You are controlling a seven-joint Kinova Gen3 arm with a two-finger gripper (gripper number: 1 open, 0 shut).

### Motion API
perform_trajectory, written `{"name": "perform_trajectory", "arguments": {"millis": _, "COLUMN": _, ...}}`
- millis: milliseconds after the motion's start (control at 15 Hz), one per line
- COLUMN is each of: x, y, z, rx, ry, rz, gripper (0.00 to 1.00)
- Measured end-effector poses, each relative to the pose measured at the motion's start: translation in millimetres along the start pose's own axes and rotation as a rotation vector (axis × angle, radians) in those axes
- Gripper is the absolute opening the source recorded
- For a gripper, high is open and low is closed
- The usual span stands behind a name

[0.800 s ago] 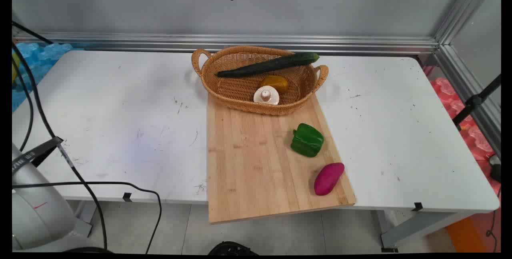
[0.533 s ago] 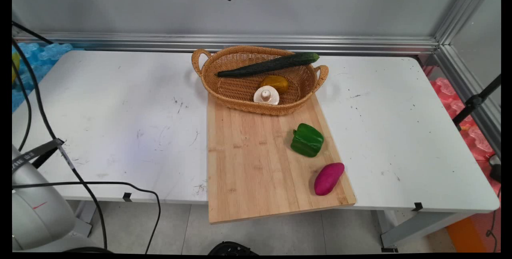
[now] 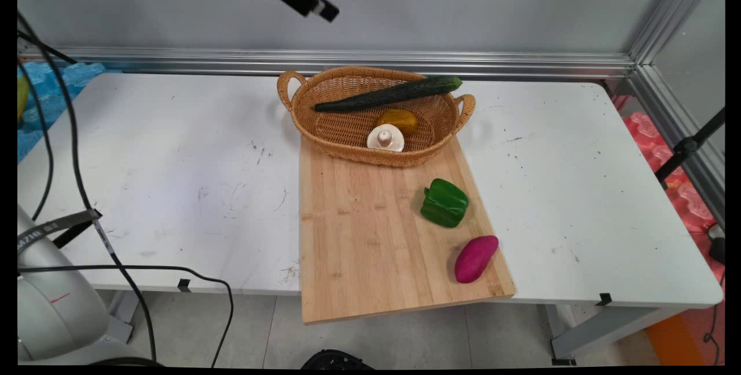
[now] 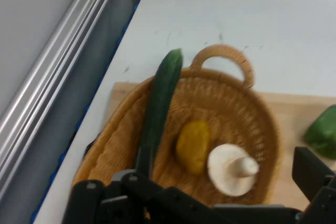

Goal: Pick up the cucumber from the vegetable basket

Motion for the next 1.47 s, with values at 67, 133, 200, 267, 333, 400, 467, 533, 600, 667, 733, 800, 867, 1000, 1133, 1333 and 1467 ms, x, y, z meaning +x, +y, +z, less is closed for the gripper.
{"name": "perform_trajectory", "arguments": {"millis": 67, "x": -2.1, "y": -3.2, "z": 11.4, "rx": 0.009, "ry": -0.023, "rz": 0.006, "gripper": 1.00}}
{"name": "perform_trajectory", "arguments": {"millis": 133, "x": -4.0, "y": -6.0, "z": 22.8, "rx": 0.016, "ry": -0.042, "rz": 0.010, "gripper": 1.00}}
{"name": "perform_trajectory", "arguments": {"millis": 200, "x": -5.4, "y": -7.9, "z": 30.1, "rx": 0.020, "ry": -0.055, "rz": 0.012, "gripper": 1.00}}
{"name": "perform_trajectory", "arguments": {"millis": 267, "x": -7.1, "y": -10.6, "z": 41.2, "rx": 0.025, "ry": -0.071, "rz": 0.015, "gripper": 1.00}}
{"name": "perform_trajectory", "arguments": {"millis": 333, "x": -8.8, "y": -13.6, "z": 54.7, "rx": 0.030, "ry": -0.090, "rz": 0.019, "gripper": 1.00}}
{"name": "perform_trajectory", "arguments": {"millis": 400, "x": -10.7, "y": -16.3, "z": 66.6, "rx": 0.034, "ry": -0.106, "rz": 0.023, "gripper": 1.00}}
{"name": "perform_trajectory", "arguments": {"millis": 467, "x": -12.8, "y": -19.1, "z": 80.9, "rx": 0.037, "ry": -0.124, "rz": 0.028, "gripper": 1.00}}
{"name": "perform_trajectory", "arguments": {"millis": 533, "x": -14.7, "y": -21.9, "z": 94.3, "rx": 0.038, "ry": -0.141, "rz": 0.034, "gripper": 1.00}}
{"name": "perform_trajectory", "arguments": {"millis": 600, "x": -16.3, "y": -23.8, "z": 106.2, "rx": 0.038, "ry": -0.154, "rz": 0.040, "gripper": 1.00}}
{"name": "perform_trajectory", "arguments": {"millis": 667, "x": -17.3, "y": -25.0, "z": 113.9, "rx": 0.037, "ry": -0.162, "rz": 0.045, "gripper": 1.00}}
{"name": "perform_trajectory", "arguments": {"millis": 733, "x": -18.8, "y": -27.4, "z": 127.7, "rx": 0.036, "ry": -0.176, "rz": 0.053, "gripper": 1.00}}
{"name": "perform_trajectory", "arguments": {"millis": 800, "x": -20.1, "y": -29.5, "z": 139.5, "rx": 0.035, "ry": -0.186, "rz": 0.060, "gripper": 1.00}}
{"name": "perform_trajectory", "arguments": {"millis": 867, "x": -21.4, "y": -31.8, "z": 153.5, "rx": 0.034, "ry": -0.199, "rz": 0.068, "gripper": 1.00}}
{"name": "perform_trajectory", "arguments": {"millis": 1000, "x": -24.0, "y": -35.4, "z": 178.6, "rx": 0.026, "ry": -0.220, "rz": 0.086, "gripper": 1.00}}
{"name": "perform_trajectory", "arguments": {"millis": 1133, "x": -26.2, "y": -38.9, "z": 202.7, "rx": 0.017, "ry": -0.243, "rz": 0.110, "gripper": 1.00}}
{"name": "perform_trajectory", "arguments": {"millis": 1333, "x": -30.2, "y": -45.2, "z": 237.4, "rx": 0.008, "ry": -0.276, "rz": 0.146, "gripper": 1.00}}
{"name": "perform_trajectory", "arguments": {"millis": 1467, "x": -32.8, "y": -48.6, "z": 254.7, "rx": 0.005, "ry": -0.294, "rz": 0.165, "gripper": 1.00}}
